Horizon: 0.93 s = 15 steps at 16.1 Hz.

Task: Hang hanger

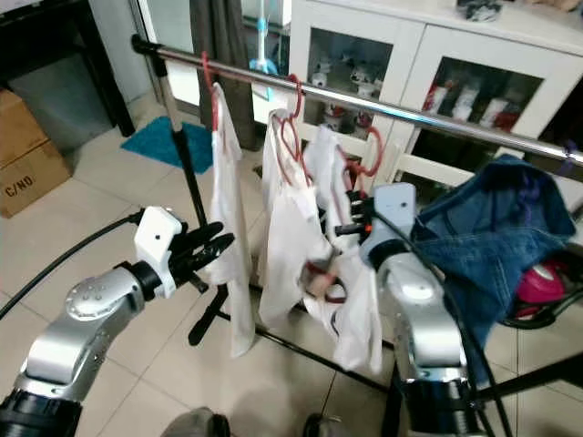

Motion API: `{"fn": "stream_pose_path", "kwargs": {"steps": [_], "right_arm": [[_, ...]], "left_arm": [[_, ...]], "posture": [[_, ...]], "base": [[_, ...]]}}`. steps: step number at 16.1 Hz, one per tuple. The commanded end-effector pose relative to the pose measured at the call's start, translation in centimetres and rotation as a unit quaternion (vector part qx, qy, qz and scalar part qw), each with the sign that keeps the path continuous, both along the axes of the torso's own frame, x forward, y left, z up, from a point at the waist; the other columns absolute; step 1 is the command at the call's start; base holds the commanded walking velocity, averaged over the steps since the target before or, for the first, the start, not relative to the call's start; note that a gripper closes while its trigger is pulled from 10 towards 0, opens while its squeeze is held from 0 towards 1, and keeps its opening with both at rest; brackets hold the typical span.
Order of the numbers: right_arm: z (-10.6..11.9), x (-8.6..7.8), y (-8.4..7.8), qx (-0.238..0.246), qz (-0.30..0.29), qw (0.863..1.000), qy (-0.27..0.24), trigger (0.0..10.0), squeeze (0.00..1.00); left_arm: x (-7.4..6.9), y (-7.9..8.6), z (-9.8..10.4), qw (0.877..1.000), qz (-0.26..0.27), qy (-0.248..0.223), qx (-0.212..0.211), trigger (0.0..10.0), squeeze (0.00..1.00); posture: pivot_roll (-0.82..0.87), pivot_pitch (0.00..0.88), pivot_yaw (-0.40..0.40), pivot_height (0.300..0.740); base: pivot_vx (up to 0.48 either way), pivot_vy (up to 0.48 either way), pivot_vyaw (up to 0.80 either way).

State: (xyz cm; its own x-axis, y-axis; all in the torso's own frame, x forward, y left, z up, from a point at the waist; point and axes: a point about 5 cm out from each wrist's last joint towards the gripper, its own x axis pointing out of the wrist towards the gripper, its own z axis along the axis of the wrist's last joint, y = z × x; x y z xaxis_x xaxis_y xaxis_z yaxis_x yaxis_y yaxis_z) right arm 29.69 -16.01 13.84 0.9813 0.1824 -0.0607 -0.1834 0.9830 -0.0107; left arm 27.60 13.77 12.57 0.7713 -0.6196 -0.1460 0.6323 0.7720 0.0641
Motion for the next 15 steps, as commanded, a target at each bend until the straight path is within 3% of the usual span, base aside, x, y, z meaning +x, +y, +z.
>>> {"fn": "stream_pose_path", "kwargs": {"steps": [1, 11, 13, 14, 15], "right_arm": [[0.6, -0.2, -0.5, -0.009, -0.009, 1.0, -0.012, 0.0, 0.0], [-0.3, -0.8, 0.2, -0.027, 0.012, 0.999, 0.018, 0.0, 0.0], [0.1, -1.2, 1.6, -0.017, 0.08, 0.996, 0.016, 0.0, 0.0], [0.2, -1.3, 2.0, -0.013, 0.103, 0.994, 0.015, 0.0, 0.0], [0.7, -2.0, 2.8, -0.012, 0.162, 0.987, 0.011, 0.0, 0.0]], "left_arm": [[0.0, -0.1, 0.0, 1.0, 0.001, -0.003, 0.003, 10.0, 0.0], [-0.1, 0.0, -0.3, 1.0, 0.004, 0.0, 0.002, 10.0, 0.0], [0.6, 0.3, -0.5, 1.0, 0.018, 0.002, 0.008, 10.0, 0.0], [0.9, 0.3, -0.2, 1.0, 0.019, -0.005, 0.003, 10.0, 0.84], [2.0, 0.2, 0.4, 0.999, 0.033, -0.023, 0.007, 10.0, 1.0]], "posture": [[0.0, 0.0, -0.012, 0.74], [-0.01, 0.0, -0.021, 0.74], [-0.01, 0.0, -0.024, 0.74], [-0.01, 0.0, -0.024, 0.74], [-0.02, 0.0, -0.021, 0.74]], "base": [[-0.262, 0.0, 0.0], [-0.207, 0.0, 0.0], [0.0, 0.0, 0.0], [0.0, 0.0, 0.0], [0.0, 0.0, 0.0]]}}
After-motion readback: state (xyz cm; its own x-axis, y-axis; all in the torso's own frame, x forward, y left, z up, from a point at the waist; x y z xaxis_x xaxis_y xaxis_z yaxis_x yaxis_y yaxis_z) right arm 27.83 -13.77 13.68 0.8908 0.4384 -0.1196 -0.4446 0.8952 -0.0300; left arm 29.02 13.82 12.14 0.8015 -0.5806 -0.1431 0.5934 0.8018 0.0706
